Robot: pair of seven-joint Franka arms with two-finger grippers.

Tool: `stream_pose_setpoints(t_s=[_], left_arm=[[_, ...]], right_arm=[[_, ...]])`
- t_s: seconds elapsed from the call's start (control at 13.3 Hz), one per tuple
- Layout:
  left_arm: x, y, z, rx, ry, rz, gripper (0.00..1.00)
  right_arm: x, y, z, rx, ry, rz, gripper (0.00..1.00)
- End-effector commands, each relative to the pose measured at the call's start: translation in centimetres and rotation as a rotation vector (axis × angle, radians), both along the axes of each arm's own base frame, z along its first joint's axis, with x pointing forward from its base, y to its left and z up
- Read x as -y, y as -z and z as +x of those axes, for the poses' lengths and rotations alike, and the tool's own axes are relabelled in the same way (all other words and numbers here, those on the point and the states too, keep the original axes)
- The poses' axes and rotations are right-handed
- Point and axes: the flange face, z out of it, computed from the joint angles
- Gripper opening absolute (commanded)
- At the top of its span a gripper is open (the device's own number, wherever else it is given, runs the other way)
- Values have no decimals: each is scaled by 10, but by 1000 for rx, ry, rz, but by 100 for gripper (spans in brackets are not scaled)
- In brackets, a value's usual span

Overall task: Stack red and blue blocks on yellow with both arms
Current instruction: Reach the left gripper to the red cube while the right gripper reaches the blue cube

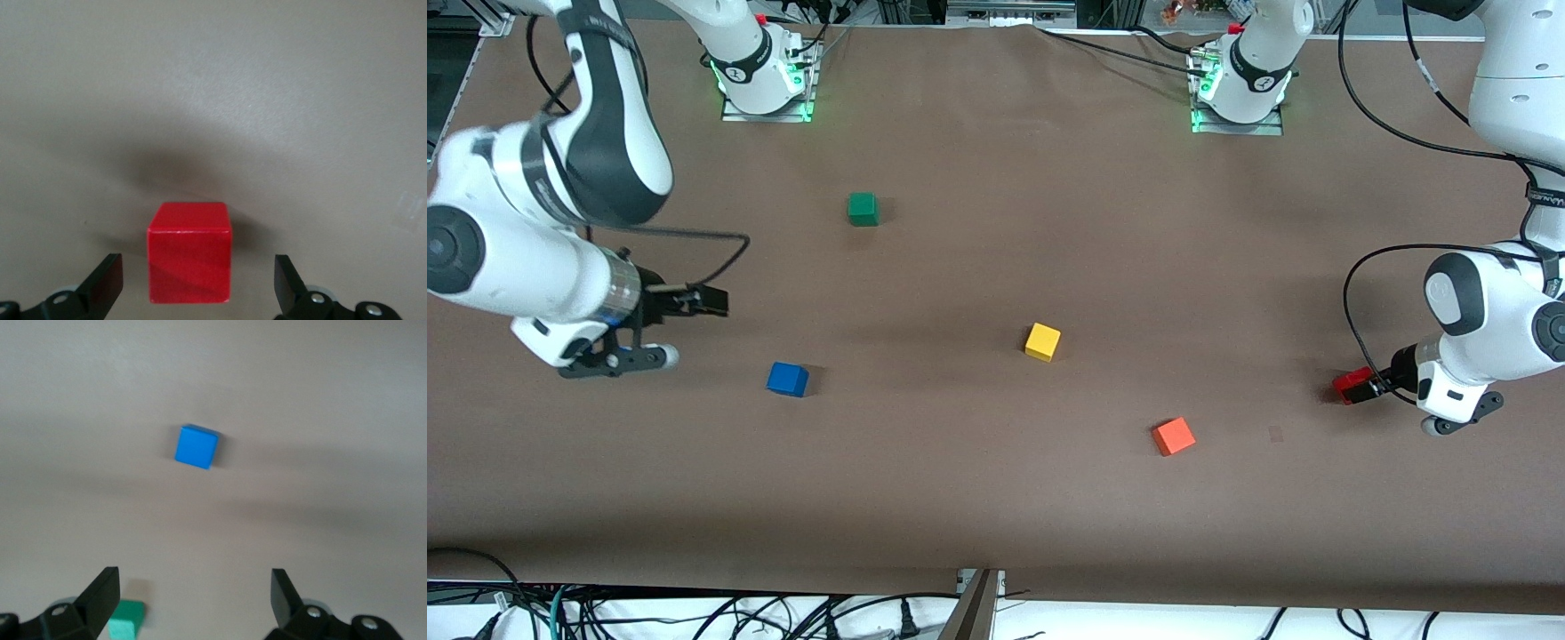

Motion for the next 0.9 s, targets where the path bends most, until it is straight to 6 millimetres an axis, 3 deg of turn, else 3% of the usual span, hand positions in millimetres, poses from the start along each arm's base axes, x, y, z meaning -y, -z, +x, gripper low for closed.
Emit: stream_pose_setpoints(t_s=[0.0,0.08,0.15,0.3,0.45,0.68,0.83], left_arm=[[1,-3,-12,21,-17,4,100],[0,-1,-11,33,-16,8,96],[0,5,-11,38,-16,8,80],[2,3,-9,44,-13,10,26],[5,-1,-7,50,0,13,0],[19,-24,1,65,21,10,0],[56,-48,12,86,73,12,0]], right_arm=[[-9,75,27,27,55,19,100],[-14,97,30,47,56,15,100],[-18,113,30,60,70,12,100],[-26,152,29,67,111,0,100],[-26,183,32,87,120,-6,100],[-30,209,32,110,117,-11,99],[-37,229,19,113,105,-17,91]])
